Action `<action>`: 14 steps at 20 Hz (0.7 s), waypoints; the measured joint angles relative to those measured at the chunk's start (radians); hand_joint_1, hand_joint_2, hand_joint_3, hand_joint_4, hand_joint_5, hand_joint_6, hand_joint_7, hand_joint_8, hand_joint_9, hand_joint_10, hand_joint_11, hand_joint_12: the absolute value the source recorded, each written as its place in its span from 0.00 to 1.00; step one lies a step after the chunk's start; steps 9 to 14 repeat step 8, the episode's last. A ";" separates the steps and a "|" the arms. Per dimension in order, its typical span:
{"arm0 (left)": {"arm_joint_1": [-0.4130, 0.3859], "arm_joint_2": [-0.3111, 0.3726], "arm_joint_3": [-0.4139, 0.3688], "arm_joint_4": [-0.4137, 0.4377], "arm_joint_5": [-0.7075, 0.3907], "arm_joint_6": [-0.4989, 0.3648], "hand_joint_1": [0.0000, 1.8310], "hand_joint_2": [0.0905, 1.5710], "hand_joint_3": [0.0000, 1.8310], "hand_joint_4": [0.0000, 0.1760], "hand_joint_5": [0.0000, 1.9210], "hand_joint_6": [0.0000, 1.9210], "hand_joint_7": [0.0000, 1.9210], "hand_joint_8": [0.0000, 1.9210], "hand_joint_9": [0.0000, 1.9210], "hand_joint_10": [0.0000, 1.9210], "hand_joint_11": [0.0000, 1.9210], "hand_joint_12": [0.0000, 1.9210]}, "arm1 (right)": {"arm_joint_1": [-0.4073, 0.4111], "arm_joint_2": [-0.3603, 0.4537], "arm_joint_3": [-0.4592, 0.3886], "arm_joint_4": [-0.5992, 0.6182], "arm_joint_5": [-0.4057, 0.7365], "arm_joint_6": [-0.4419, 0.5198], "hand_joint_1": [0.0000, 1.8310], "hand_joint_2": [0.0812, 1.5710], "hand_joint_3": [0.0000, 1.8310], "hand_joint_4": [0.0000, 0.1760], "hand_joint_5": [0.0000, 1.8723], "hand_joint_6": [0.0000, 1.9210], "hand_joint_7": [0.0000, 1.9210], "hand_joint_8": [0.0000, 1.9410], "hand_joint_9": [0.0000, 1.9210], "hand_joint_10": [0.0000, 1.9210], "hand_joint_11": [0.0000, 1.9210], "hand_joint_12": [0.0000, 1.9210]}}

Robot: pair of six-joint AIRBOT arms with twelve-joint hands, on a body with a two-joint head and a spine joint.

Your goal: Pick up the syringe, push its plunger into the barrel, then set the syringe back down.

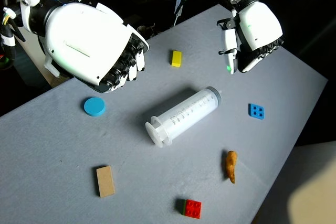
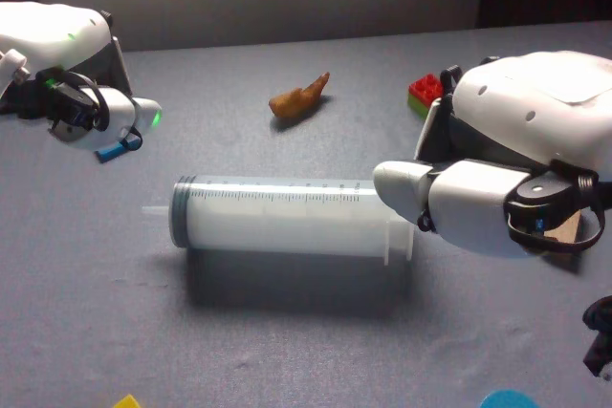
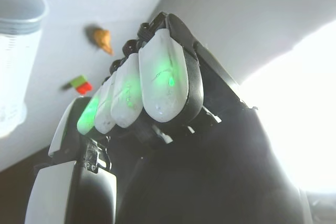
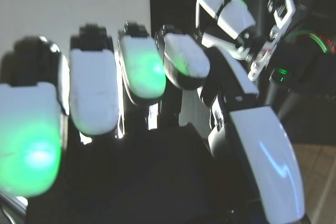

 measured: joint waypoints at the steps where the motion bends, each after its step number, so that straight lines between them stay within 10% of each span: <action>1: -0.003 0.000 0.000 0.000 0.000 0.001 0.23 0.91 0.00 0.00 0.65 1.00 0.74 1.00 0.78 1.00 0.83 1.00 | -0.007 0.000 0.000 0.000 0.001 -0.002 0.05 0.98 0.00 0.00 0.68 1.00 0.73 1.00 0.82 1.00 0.93 1.00; 14: -0.017 0.000 0.000 -0.002 0.000 0.005 0.23 0.91 0.00 0.00 0.67 1.00 0.74 1.00 0.78 1.00 0.82 1.00 | -0.014 0.002 -0.005 0.018 0.006 -0.001 0.07 0.98 0.00 0.00 0.67 1.00 0.71 1.00 0.81 1.00 0.91 1.00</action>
